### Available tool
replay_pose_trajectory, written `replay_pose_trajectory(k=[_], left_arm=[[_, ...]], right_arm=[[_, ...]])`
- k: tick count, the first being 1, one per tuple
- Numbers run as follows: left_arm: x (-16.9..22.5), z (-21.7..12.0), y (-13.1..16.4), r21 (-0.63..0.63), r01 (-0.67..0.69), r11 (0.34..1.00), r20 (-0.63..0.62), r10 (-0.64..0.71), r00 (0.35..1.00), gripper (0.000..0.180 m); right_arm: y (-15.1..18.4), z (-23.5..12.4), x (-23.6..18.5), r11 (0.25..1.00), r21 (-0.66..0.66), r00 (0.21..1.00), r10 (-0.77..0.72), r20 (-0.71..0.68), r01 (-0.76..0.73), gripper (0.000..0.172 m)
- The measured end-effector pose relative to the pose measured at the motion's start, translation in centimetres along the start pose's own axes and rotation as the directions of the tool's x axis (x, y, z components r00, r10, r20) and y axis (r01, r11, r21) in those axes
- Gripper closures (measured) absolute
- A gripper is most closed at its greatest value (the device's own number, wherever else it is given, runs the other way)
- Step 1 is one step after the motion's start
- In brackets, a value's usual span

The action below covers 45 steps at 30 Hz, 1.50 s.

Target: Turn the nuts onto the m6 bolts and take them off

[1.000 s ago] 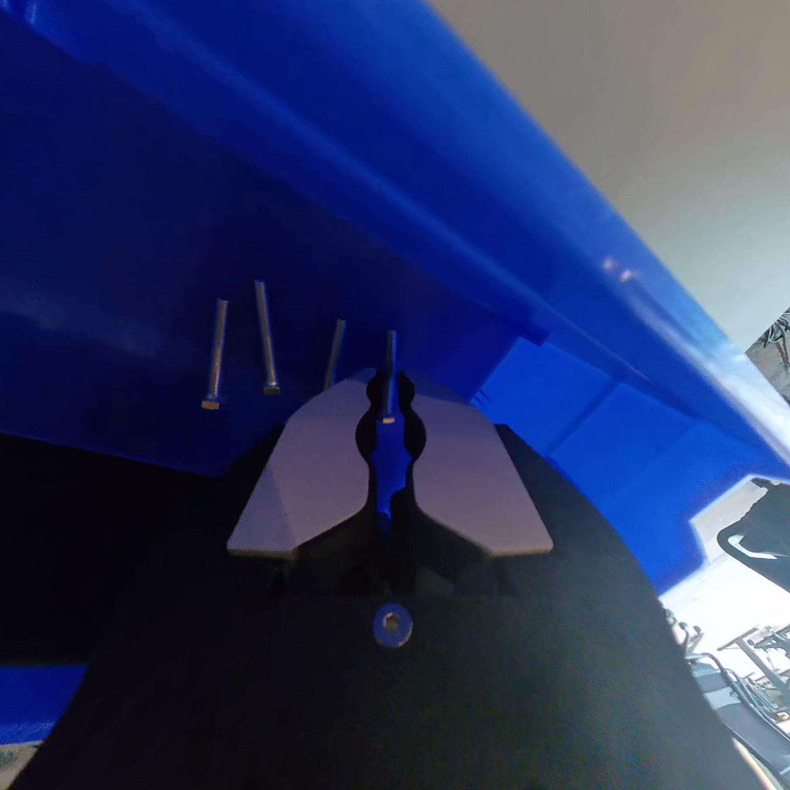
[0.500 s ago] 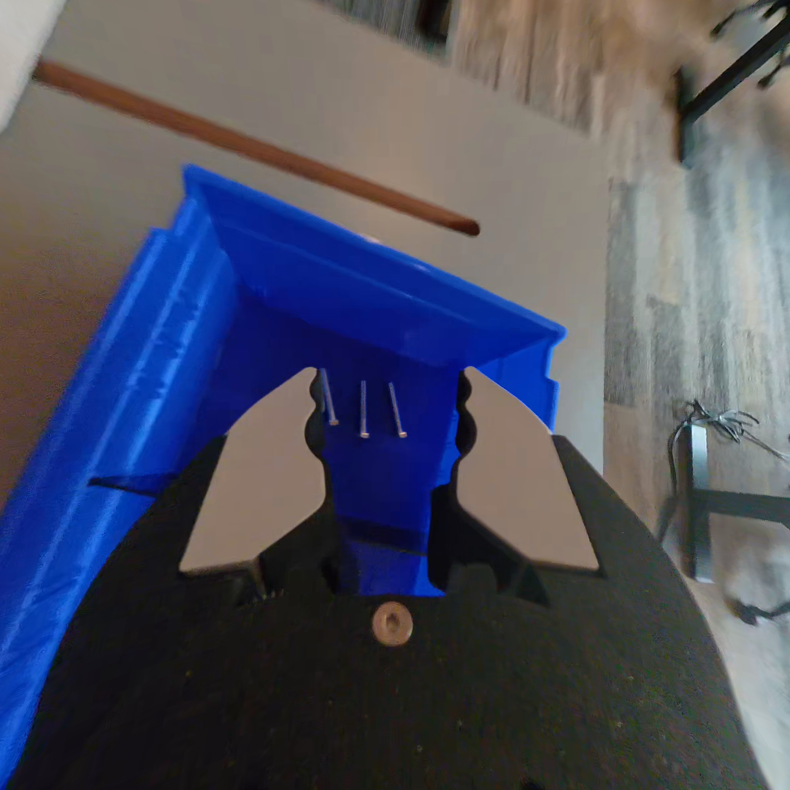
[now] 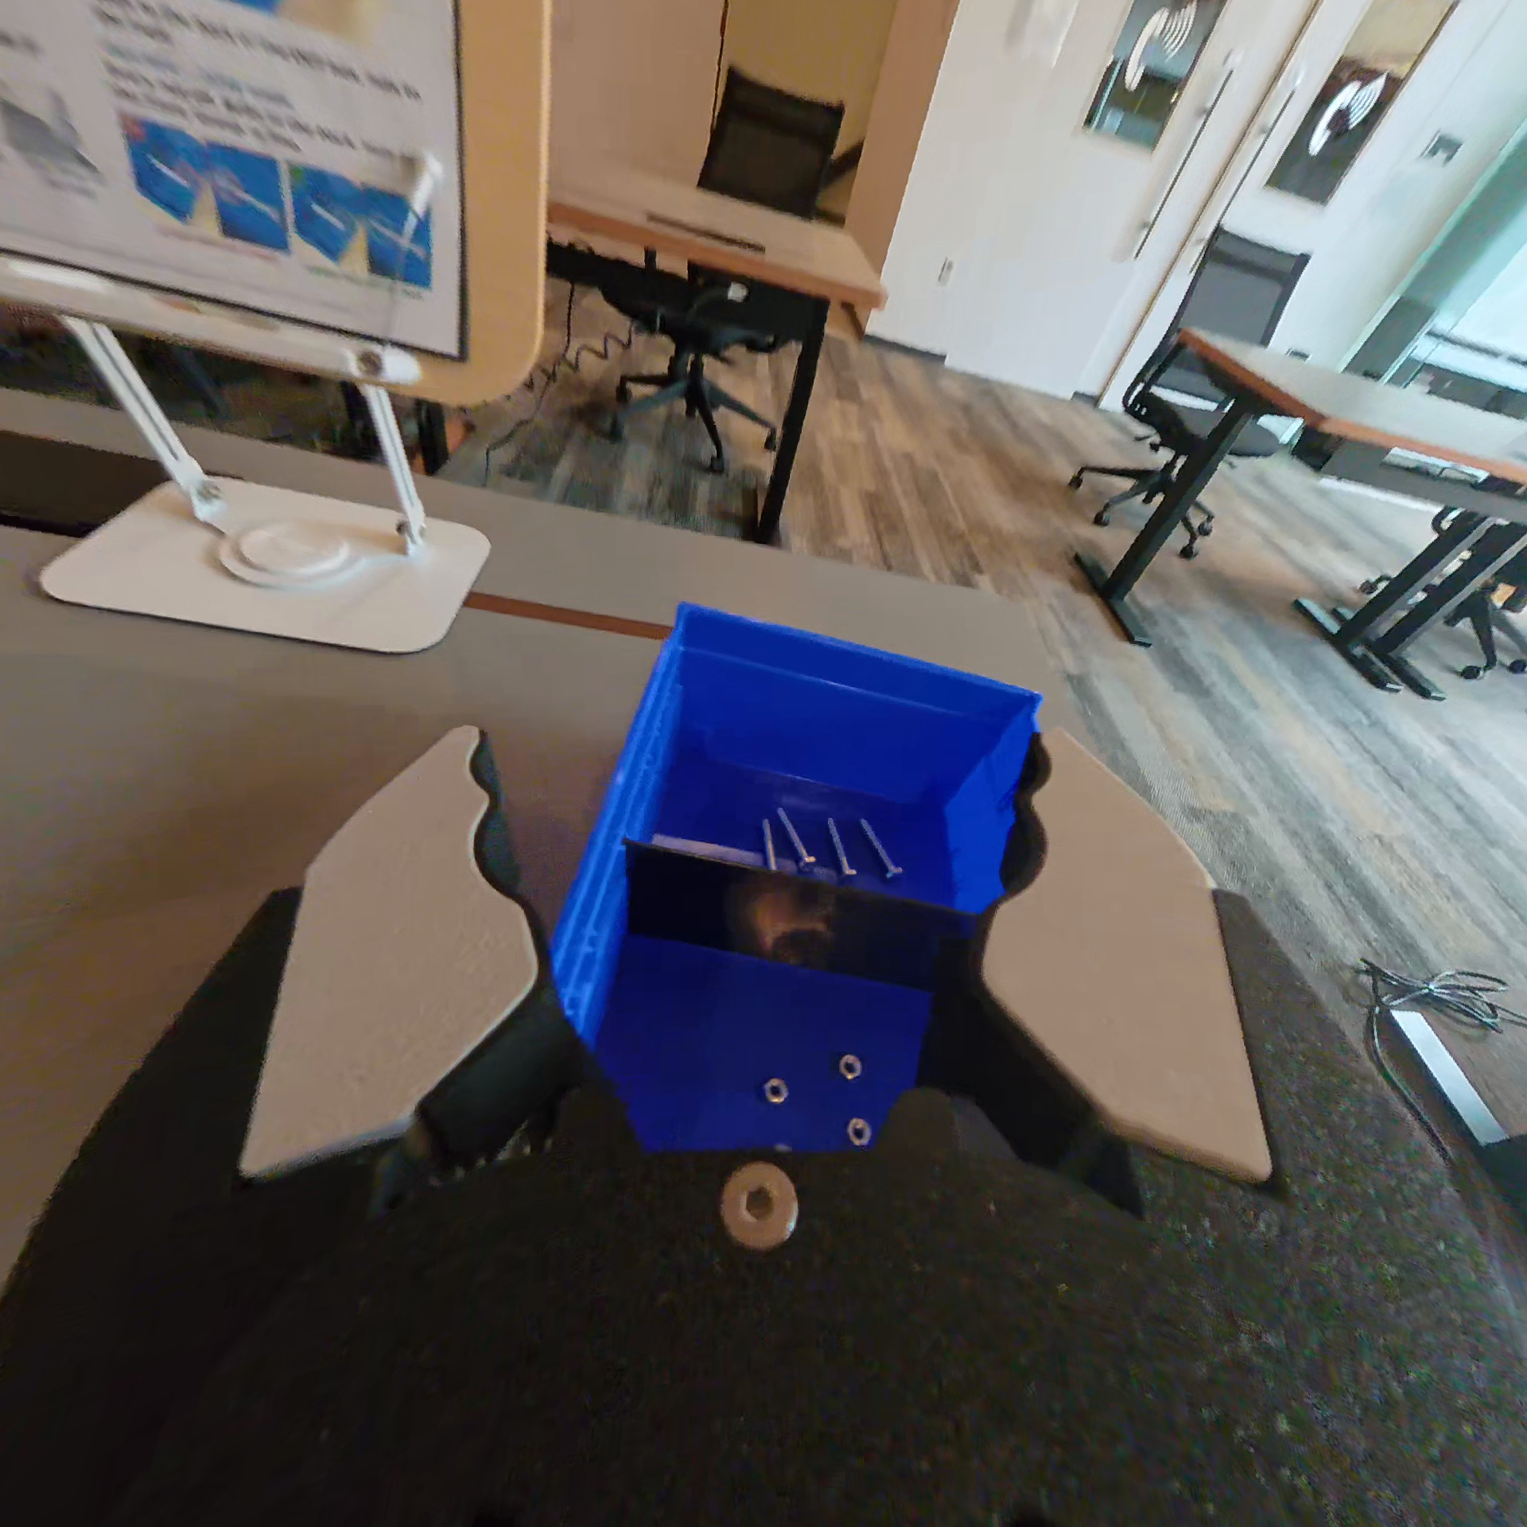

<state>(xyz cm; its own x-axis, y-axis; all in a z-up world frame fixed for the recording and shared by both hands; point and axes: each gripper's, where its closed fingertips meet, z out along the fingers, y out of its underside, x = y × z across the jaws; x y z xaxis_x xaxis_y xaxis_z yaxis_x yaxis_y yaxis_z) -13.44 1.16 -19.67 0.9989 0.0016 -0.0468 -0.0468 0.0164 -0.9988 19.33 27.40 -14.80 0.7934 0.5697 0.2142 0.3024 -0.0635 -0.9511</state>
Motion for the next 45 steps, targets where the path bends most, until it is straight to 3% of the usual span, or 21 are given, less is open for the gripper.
replay_pose_trajectory(k=[4, 8, 14, 22, 31, 39, 45], left_arm=[[-2.4, -1.9, -1.0, -0.063, -0.06, 0.996, 0.166, 0.07, 0.984, 0.086], [-4.6, -4.1, -2.4, -0.08, -0.035, 0.996, 0.31, 0.058, 0.949, 0.08], [-7.3, -8.7, -5.1, -0.042, -0.033, 0.999, 0.481, 0.049, 0.875, 0.073], [-9.9, -16.3, -7.3, 0.03, -0.016, 0.999, 0.635, -0.007, 0.773, 0.057], [-10.9, -21.5, -8.5, 0.041, -0.031, 0.999, 0.71, -0.007, 0.704, 0.051], [-10.2, -22.2, -8.3, 0.043, -0.028, 0.999, 0.698, -0.01, 0.716, 0.036], [-10.0, -22.7, -8.6, 0.065, -0.054, 0.996, 0.693, -0.006, 0.721, 0.034]], right_arm=[[-0.6, -3.3, -0.8, 0.995, 0.07, 0.997, 0.069, -0.042, -0.066, 0.041], [-0.3, -5.5, -0.4, 0.989, 0.117, 0.984, 0.104, -0.146, -0.087, 0.026], [-0.3, -9.1, -0.2, 0.982, 0.166, 0.967, 0.128, -0.22, -0.093, 0.025], [1.5, -13.0, -0.4, 0.972, 0.194, 0.964, 0.17, -0.205, -0.13, 0.025], [4.1, -15.7, 0.3, 0.963, 0.211, 0.953, 0.213, -0.214, -0.168, 0.025], [3.9, -17.1, 0.5, 0.957, 0.241, 0.942, 0.221, -0.252, -0.16, 0.025], [2.2, -18.2, -0.2, 0.941, 0.318, 0.947, 0.2, -0.25, -0.115, 0.025]])
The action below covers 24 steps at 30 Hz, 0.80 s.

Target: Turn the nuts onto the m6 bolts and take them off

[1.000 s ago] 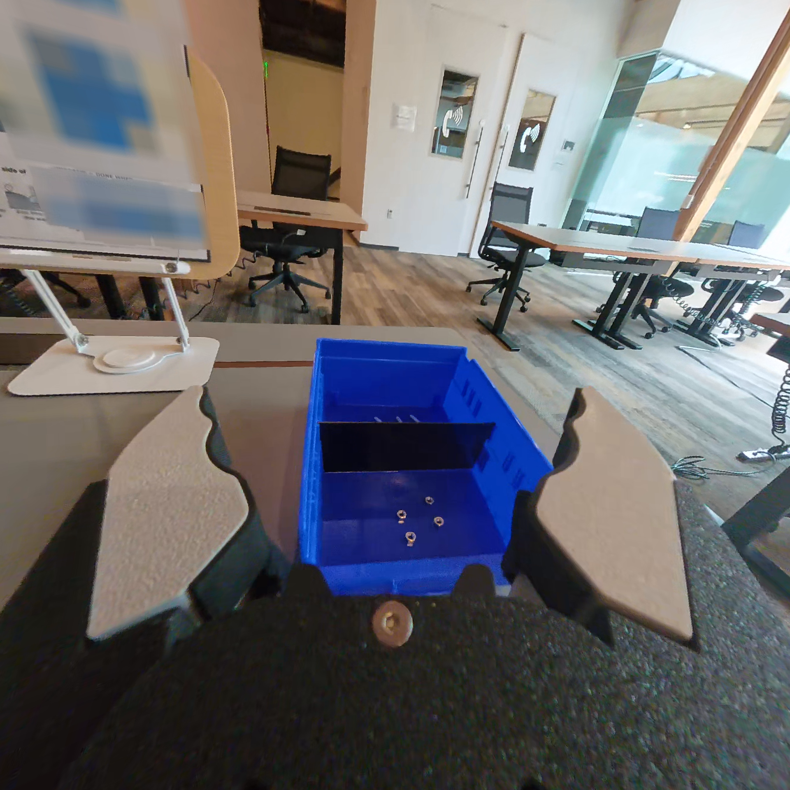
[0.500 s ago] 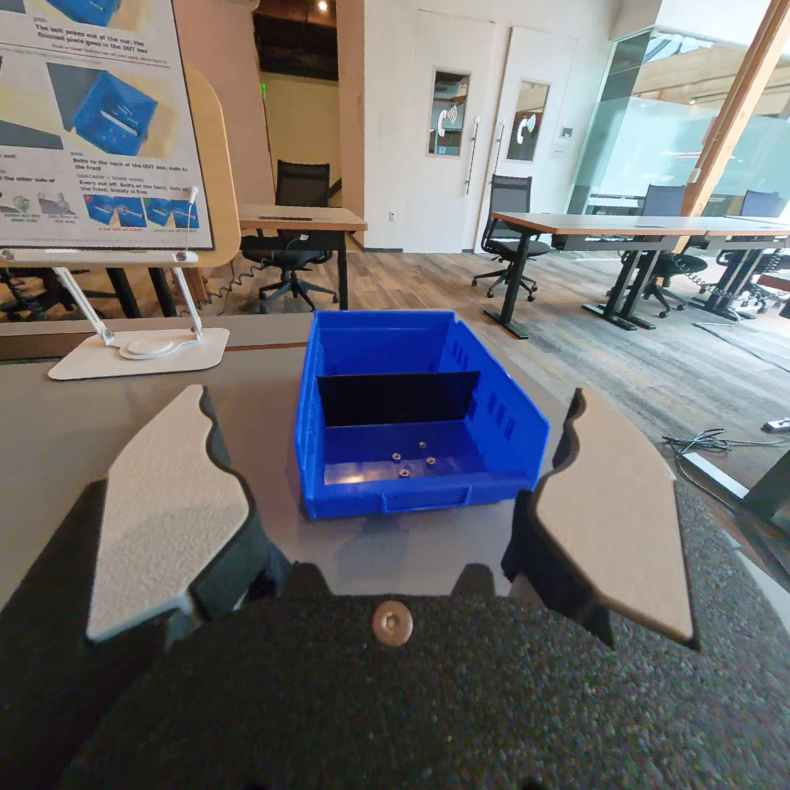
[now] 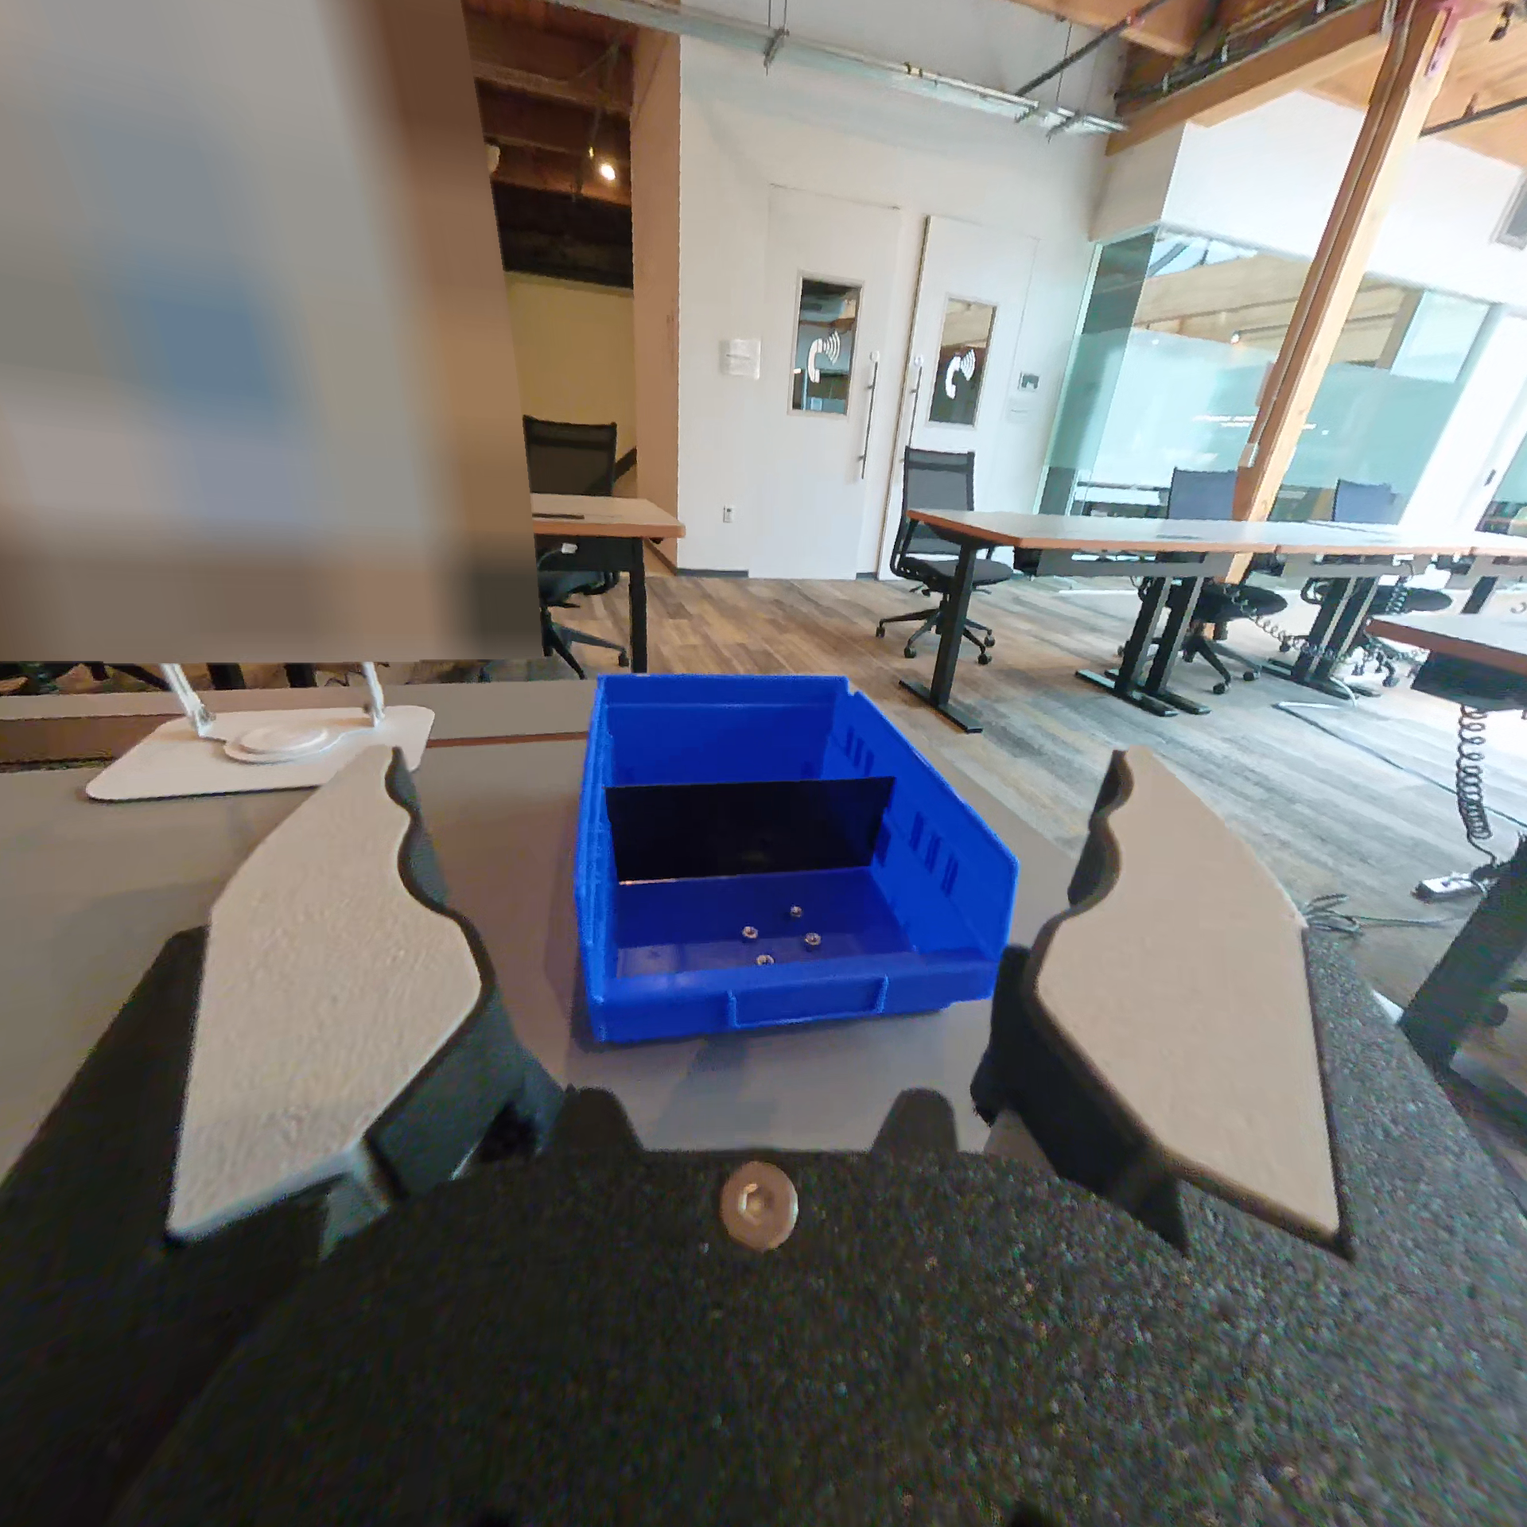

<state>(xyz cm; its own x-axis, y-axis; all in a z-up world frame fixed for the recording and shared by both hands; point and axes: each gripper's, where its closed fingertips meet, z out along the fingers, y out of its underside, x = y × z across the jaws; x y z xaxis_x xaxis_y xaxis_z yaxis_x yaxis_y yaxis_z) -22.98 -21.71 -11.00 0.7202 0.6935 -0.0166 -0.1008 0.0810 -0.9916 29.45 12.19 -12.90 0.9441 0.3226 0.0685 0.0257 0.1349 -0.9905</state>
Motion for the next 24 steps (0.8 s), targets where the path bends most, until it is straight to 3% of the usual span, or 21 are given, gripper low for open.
replay_pose_trajectory(k=[9, 10, 11, 13, 14, 18, 24], left_arm=[[0.3, 0.8, 0.8, -0.023, -0.008, 1.0, 0.017, 0.009, 1.0, 0.034], [0.6, 1.0, 1.0, -0.027, -0.006, 1.0, 0.015, 0.006, 1.0, 0.035], [0.8, 1.2, 1.3, -0.034, -0.001, 0.999, 0.01, 0.001, 1.0, 0.035], [1.5, 1.6, 1.8, -0.056, 0.007, 0.998, -0.005, -0.007, 1.0, 0.035], [1.9, 1.8, 2.0, -0.063, 0.002, 0.998, -0.005, -0.003, 1.0, 0.036], [2.8, 2.8, 2.8, -0.093, -0.022, 0.995, 0.015, 0.024, 1.0, 0.038], [3.6, 4.0, 3.5, -0.098, -0.068, 0.993, 0.076, 0.075, 0.994, 0.041]], right_arm=[[-0.7, 0.2, -4.4, 1.0, -0.005, 0.992, -0.004, 0.126, 0.004, 0.026], [-1.0, -0.1, -6.0, 1.0, 0.008, 0.98, -0.001, 0.199, 0.0, 0.041], [-1.6, -0.7, -8.3, 0.999, 0.046, 0.954, -0.006, 0.299, -0.008, 0.074], [-3.6, -2.6, -13.3, 0.987, 0.15, 0.87, -0.028, 0.492, -0.053, 0.145], [-4.5, -3.6, -15.7, 0.98, 0.181, 0.823, -0.036, 0.567, -0.081, 0.168], [-6.5, -9.0, -27.3, 0.976, 0.208, 0.523, -0.148, 0.84, -0.059, 0.172], [-7.2, -19.6, -40.1, 0.926, 0.375, 0.115, -0.369, 0.922, -0.042, 0.172]])
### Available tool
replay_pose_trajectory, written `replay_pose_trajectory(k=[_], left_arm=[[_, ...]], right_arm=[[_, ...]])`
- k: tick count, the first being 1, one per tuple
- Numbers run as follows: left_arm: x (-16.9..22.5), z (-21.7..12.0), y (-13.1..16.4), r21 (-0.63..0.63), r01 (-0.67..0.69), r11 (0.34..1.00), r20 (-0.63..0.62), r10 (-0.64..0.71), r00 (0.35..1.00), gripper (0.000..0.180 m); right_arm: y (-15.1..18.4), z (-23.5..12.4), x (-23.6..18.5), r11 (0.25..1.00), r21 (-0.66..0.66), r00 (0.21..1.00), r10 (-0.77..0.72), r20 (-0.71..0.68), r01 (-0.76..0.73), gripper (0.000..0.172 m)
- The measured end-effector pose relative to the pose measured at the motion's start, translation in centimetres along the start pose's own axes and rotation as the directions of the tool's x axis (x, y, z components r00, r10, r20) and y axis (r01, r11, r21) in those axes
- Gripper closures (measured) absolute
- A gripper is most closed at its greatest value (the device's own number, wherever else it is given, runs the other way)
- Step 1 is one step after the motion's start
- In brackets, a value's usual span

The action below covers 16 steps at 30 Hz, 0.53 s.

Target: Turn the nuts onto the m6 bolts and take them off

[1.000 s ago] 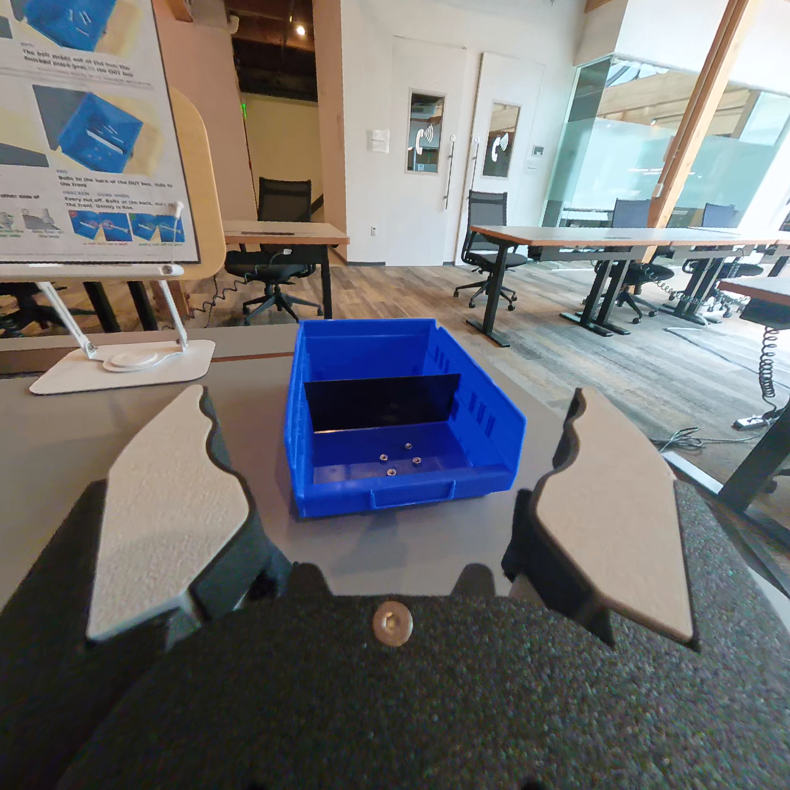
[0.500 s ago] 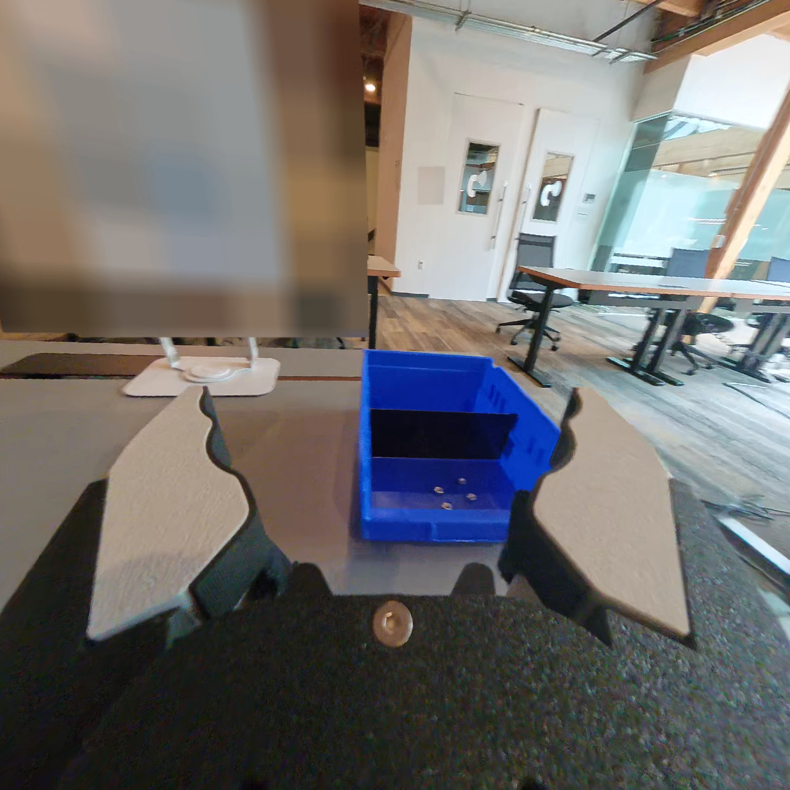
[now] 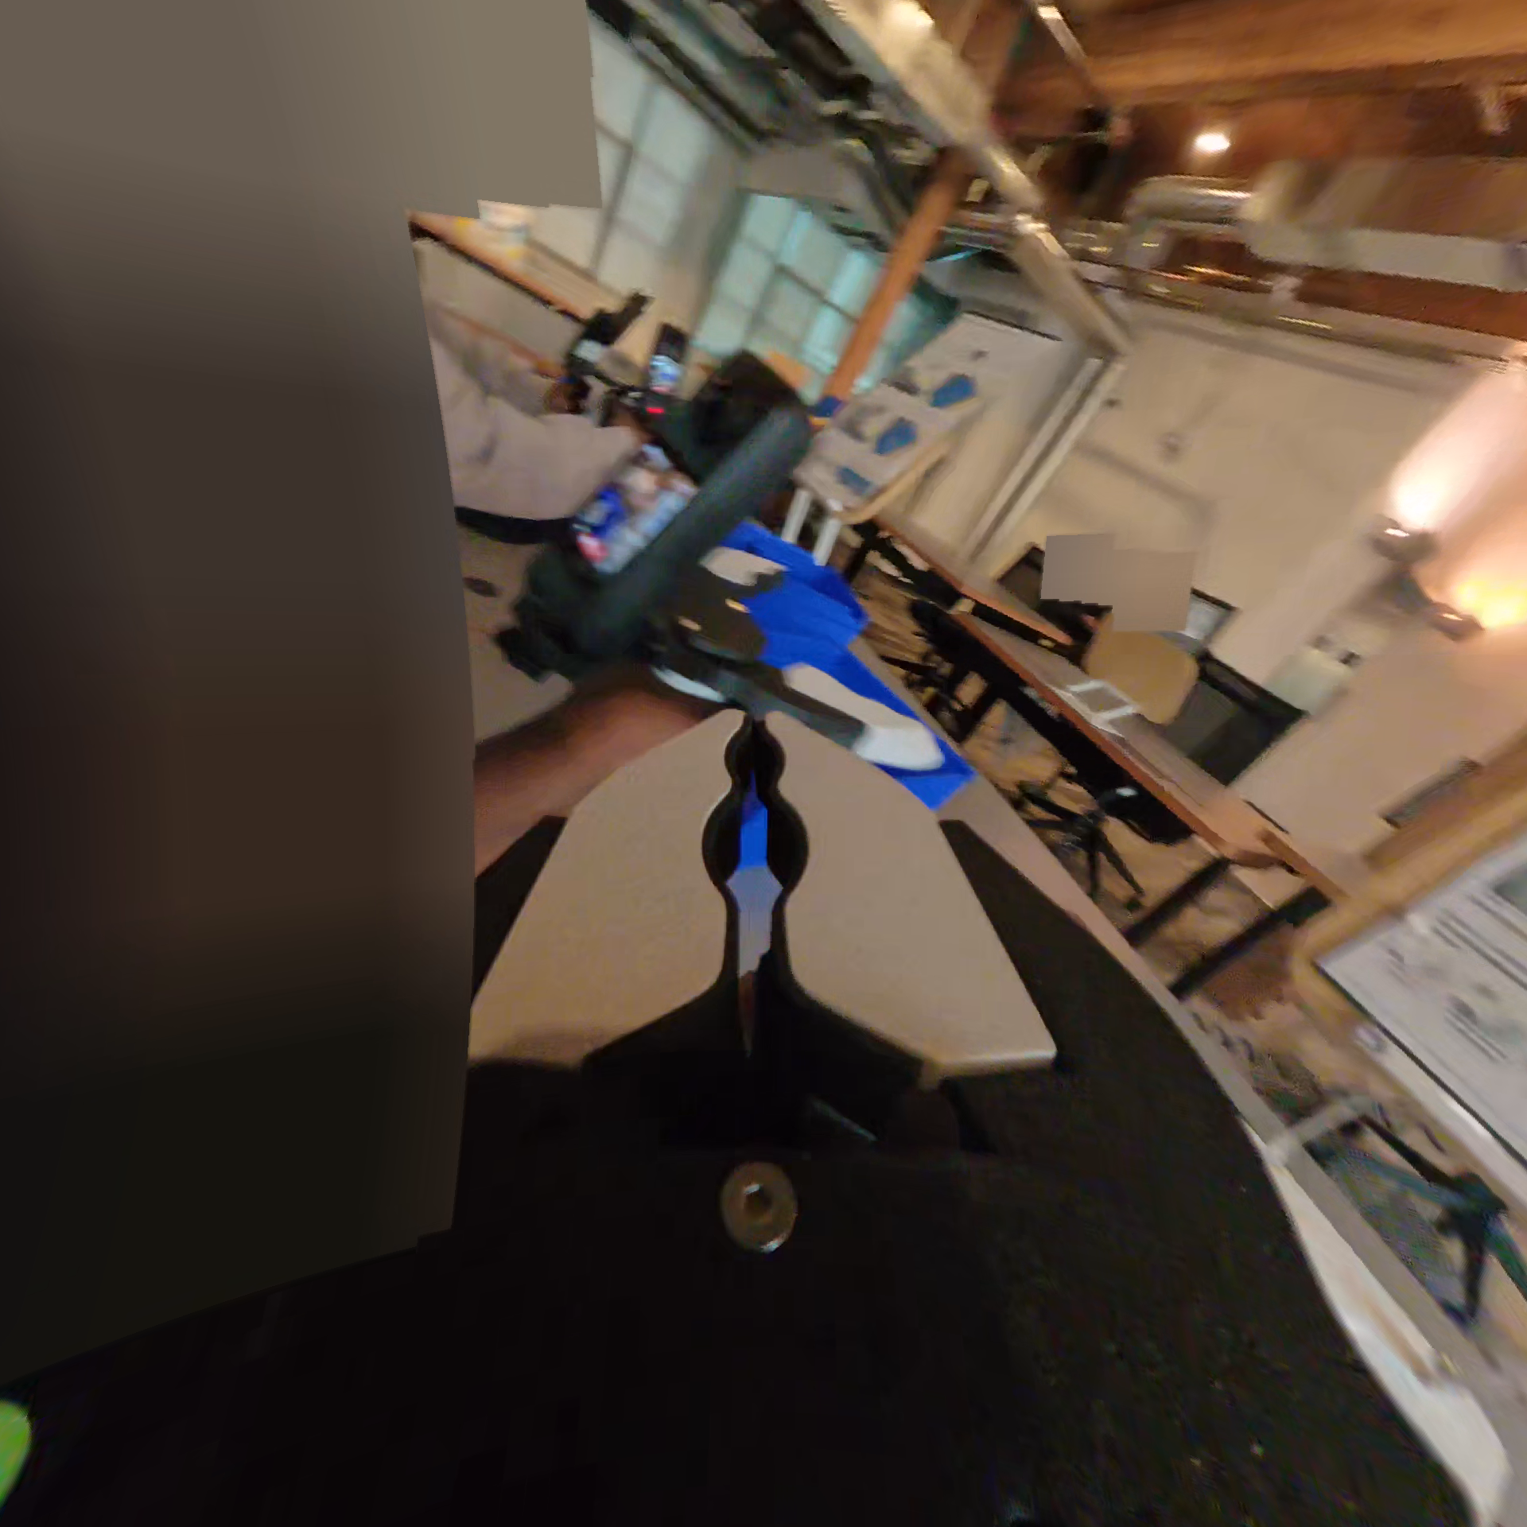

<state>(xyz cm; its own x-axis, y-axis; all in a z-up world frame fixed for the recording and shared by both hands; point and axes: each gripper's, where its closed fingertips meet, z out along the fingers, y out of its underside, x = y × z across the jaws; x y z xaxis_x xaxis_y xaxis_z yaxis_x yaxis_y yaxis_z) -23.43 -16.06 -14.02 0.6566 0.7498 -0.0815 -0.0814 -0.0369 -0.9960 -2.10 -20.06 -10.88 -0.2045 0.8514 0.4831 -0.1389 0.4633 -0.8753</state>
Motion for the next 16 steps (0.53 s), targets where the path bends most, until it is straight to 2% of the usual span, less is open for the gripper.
replay_pose_trajectory(k=[3, 7, 16], left_arm=[[0.3, 0.5, 0.3, -0.008, -0.028, 1.0, 0.026, 0.028, 0.999, 0.042], [0.2, 0.7, 0.7, -0.009, -0.075, 0.997, 0.077, 0.076, 0.994, 0.044], [-1.3, -0.1, -0.1, 0.03, -0.202, 0.979, 0.241, 0.189, 0.952, 0.045]], right_arm=[[-0.1, 3.3, -3.5, 1.0, -0.016, 0.993, -0.021, 0.113, 0.023, 0.172], [0.6, 5.8, -5.5, 0.997, -0.047, 0.987, -0.057, 0.148, 0.065, 0.172], [2.0, 6.9, -6.0, 0.987, -0.113, 0.988, -0.1, 0.118, 0.113, 0.172]])
